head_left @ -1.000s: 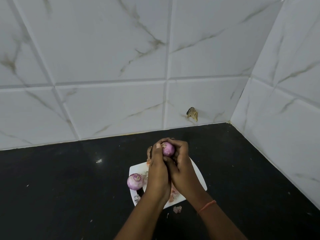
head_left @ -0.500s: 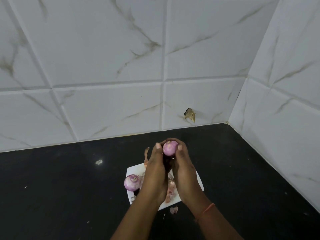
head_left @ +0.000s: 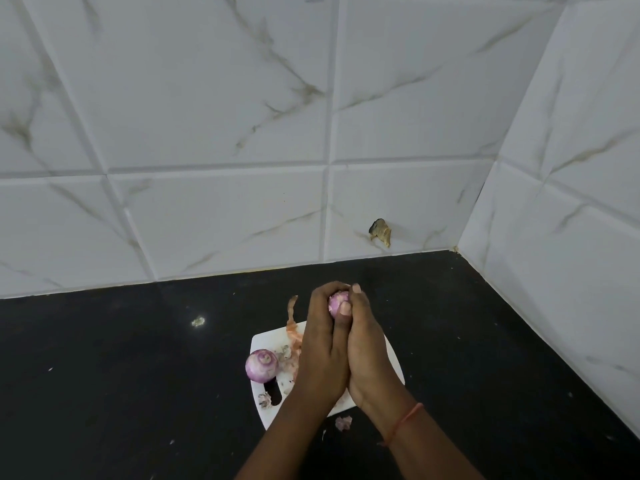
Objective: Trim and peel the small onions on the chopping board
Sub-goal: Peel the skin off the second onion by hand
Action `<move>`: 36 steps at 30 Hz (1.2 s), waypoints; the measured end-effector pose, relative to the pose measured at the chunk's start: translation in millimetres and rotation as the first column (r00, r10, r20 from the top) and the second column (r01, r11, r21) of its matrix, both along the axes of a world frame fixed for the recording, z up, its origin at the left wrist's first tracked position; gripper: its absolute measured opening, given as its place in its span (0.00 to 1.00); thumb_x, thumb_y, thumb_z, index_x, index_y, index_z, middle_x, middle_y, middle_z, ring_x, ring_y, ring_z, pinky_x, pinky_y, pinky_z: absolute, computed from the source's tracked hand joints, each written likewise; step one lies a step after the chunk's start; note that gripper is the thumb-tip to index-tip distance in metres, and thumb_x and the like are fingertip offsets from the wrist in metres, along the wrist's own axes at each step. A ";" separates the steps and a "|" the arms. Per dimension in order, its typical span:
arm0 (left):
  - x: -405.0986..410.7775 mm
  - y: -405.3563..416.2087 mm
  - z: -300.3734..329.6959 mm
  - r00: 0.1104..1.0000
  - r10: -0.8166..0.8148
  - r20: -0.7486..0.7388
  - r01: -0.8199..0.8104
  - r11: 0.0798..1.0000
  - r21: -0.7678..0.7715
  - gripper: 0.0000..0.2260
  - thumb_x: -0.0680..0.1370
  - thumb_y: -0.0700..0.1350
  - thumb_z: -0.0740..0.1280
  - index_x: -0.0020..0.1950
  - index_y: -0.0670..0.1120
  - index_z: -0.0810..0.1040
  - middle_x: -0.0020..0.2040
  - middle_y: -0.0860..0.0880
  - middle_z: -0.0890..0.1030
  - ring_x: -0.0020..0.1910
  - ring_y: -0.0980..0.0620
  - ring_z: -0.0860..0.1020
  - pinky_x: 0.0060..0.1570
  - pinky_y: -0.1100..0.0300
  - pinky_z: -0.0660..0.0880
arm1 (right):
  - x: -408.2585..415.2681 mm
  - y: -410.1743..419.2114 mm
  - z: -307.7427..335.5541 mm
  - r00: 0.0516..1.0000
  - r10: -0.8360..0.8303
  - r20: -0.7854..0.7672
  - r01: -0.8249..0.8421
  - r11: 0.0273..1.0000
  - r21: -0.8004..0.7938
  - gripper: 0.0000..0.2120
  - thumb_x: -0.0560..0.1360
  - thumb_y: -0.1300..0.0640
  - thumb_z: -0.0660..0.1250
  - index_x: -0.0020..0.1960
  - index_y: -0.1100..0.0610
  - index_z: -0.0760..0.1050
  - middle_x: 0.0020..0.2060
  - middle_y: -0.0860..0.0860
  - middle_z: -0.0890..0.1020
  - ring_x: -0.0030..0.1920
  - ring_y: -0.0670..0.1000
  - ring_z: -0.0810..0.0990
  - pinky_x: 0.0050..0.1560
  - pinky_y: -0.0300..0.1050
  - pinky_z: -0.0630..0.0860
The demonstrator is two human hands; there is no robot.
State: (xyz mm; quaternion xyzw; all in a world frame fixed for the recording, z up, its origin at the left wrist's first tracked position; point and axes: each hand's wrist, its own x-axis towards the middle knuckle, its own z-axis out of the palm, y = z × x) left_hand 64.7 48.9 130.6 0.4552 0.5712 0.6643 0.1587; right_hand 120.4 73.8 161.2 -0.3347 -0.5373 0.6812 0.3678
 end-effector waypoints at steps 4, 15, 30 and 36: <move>-10.9 -5.6 3.2 0.995 -0.101 0.004 0.101 0.995 0.007 0.11 0.85 0.52 0.54 0.63 0.58 0.74 0.58 0.53 0.78 0.61 0.50 0.78 0.58 0.59 0.77 | 2.3 6.2 14.2 0.989 -0.080 -0.123 0.041 0.957 -0.286 0.19 0.81 0.45 0.57 0.44 0.52 0.84 0.43 0.53 0.86 0.47 0.49 0.84 0.53 0.48 0.78; -6.4 -6.9 21.7 0.874 -0.028 0.485 0.143 0.969 -0.201 0.14 0.86 0.49 0.54 0.57 0.44 0.76 0.44 0.51 0.86 0.47 0.56 0.84 0.41 0.68 0.78 | -8.1 2.2 12.7 0.987 -0.066 0.148 0.094 0.977 -0.193 0.20 0.82 0.46 0.55 0.50 0.56 0.82 0.44 0.54 0.86 0.49 0.52 0.84 0.52 0.47 0.78; -24.7 -3.9 20.8 0.814 0.025 0.580 0.237 0.898 -0.371 0.26 0.80 0.66 0.57 0.50 0.45 0.81 0.35 0.45 0.83 0.31 0.52 0.81 0.31 0.62 0.77 | -10.2 20.2 15.7 0.999 -0.015 0.039 0.034 0.832 -0.554 0.28 0.78 0.38 0.57 0.38 0.59 0.82 0.30 0.56 0.83 0.29 0.51 0.81 0.30 0.40 0.75; -20.7 -17.6 6.5 0.934 -0.212 0.289 0.257 0.958 -0.128 0.11 0.82 0.50 0.60 0.62 0.50 0.74 0.52 0.56 0.83 0.51 0.58 0.82 0.48 0.64 0.78 | -7.4 27.6 17.9 0.999 0.036 0.034 -0.009 0.813 -0.582 0.30 0.80 0.46 0.57 0.24 0.58 0.80 0.25 0.53 0.80 0.25 0.49 0.80 0.34 0.41 0.75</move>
